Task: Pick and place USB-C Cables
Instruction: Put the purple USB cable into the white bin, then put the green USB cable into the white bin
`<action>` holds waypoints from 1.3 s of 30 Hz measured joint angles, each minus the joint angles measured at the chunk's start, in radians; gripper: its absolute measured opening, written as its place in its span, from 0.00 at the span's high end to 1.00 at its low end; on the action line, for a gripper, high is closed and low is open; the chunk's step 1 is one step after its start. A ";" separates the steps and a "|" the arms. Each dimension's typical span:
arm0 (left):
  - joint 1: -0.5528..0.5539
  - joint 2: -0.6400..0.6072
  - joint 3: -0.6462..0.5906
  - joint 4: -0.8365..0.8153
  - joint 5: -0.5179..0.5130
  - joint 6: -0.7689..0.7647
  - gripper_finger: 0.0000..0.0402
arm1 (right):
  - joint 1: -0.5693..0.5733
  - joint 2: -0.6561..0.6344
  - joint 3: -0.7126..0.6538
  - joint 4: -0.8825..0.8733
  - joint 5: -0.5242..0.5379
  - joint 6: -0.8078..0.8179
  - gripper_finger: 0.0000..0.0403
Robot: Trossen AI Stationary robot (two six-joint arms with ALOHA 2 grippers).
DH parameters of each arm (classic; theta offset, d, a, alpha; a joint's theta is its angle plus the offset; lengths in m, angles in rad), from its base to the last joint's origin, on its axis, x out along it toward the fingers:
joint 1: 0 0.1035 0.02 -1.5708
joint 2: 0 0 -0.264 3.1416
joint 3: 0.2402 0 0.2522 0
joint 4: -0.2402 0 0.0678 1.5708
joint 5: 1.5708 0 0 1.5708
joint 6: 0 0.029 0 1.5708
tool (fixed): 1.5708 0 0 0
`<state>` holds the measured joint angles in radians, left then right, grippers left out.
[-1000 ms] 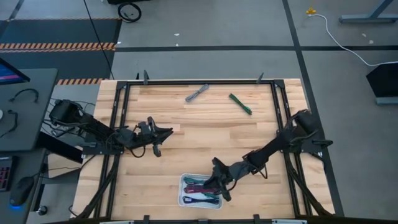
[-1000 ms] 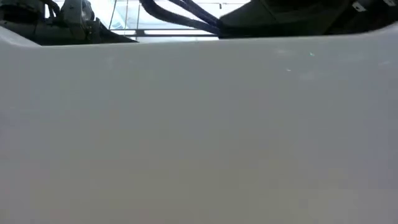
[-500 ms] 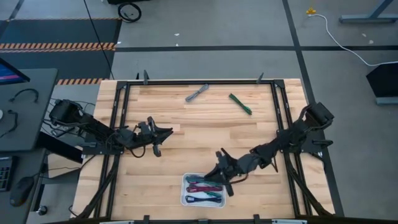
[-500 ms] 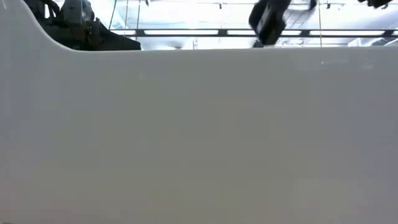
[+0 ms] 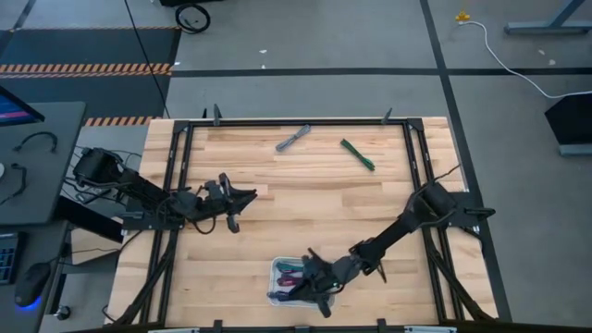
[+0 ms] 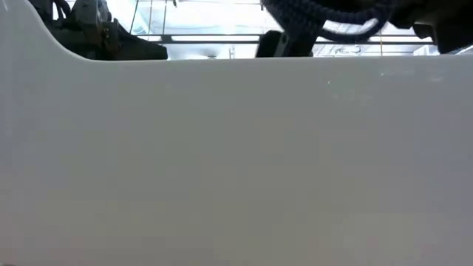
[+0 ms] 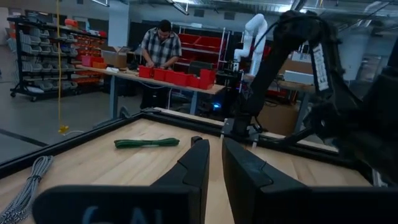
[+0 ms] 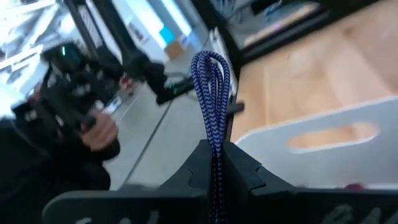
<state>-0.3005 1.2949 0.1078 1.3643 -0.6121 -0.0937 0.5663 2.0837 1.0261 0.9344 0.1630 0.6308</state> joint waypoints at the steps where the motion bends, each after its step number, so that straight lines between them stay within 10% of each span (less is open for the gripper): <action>1: 0.000 0.000 0.000 0.005 0.000 0.001 0.88 | 0.000 0.013 0.015 -0.016 -0.017 0.000 0.94; 15: -0.042 -0.008 0.000 0.040 0.000 0.002 0.88 | 0.040 -0.016 0.039 -0.357 0.065 0.121 0.90; 30: -0.064 -0.008 0.000 0.039 0.000 0.003 0.89 | 0.026 -0.174 0.038 -0.621 0.006 0.100 0.62; 39: -0.064 -0.008 0.000 0.032 0.000 0.003 0.90 | 0.060 -0.474 0.038 -1.026 0.289 -0.166 0.65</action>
<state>-0.3641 1.2869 0.1081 1.3961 -0.6121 -0.0903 0.6264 1.6094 1.0645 -0.0911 0.4520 0.4647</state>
